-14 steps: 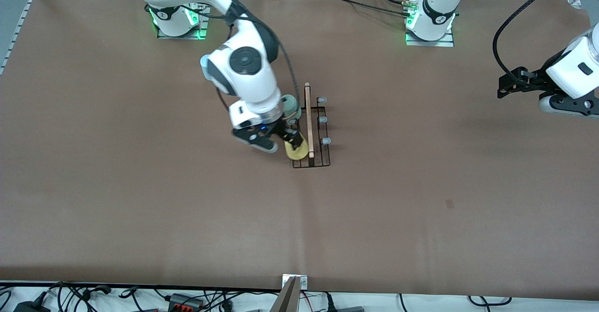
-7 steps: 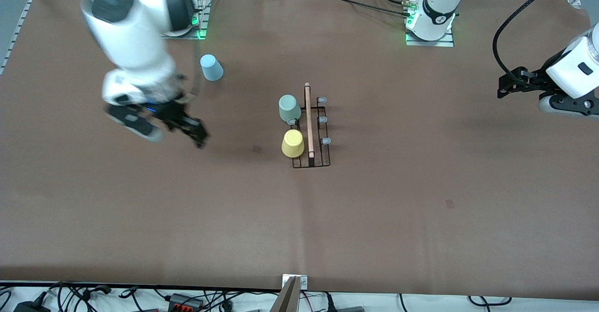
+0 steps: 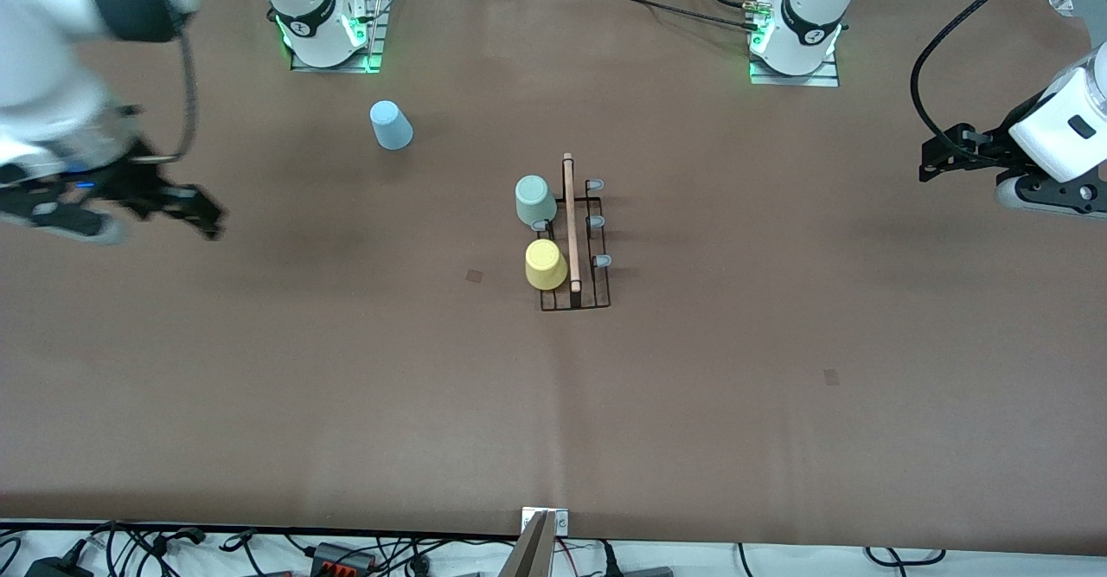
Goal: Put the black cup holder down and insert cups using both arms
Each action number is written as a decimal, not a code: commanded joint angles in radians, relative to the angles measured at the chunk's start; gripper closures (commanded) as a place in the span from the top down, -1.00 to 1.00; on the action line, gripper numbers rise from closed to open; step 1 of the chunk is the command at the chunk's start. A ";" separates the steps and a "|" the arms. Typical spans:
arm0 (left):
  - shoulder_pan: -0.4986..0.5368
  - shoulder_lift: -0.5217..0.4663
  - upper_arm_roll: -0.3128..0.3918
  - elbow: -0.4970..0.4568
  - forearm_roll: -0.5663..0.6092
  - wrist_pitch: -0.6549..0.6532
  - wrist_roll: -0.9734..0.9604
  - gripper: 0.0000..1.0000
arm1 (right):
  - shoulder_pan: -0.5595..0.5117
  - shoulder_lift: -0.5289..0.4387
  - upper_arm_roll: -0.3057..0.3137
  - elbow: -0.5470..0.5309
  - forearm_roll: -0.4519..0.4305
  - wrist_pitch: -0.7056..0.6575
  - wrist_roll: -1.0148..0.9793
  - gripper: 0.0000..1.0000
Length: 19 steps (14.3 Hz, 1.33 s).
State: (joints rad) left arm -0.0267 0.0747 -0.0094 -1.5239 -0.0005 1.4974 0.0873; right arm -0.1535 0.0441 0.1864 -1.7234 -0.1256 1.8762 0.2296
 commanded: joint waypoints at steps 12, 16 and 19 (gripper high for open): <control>-0.001 0.010 0.005 0.025 -0.023 -0.020 0.000 1.00 | 0.026 0.005 -0.163 0.174 0.144 -0.307 -0.297 1.00; -0.001 0.010 0.005 0.025 -0.018 -0.006 0.000 1.00 | 0.031 0.046 -0.162 0.174 0.155 -0.237 -0.283 1.00; -0.001 0.010 0.003 0.025 -0.018 0.007 0.002 1.00 | 0.032 0.057 -0.163 0.176 0.153 -0.221 -0.262 1.00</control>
State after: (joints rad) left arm -0.0268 0.0748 -0.0094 -1.5233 -0.0005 1.5062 0.0873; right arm -0.1259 0.0994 0.0250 -1.5446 0.0123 1.6415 -0.0517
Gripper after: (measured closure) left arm 0.000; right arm 0.000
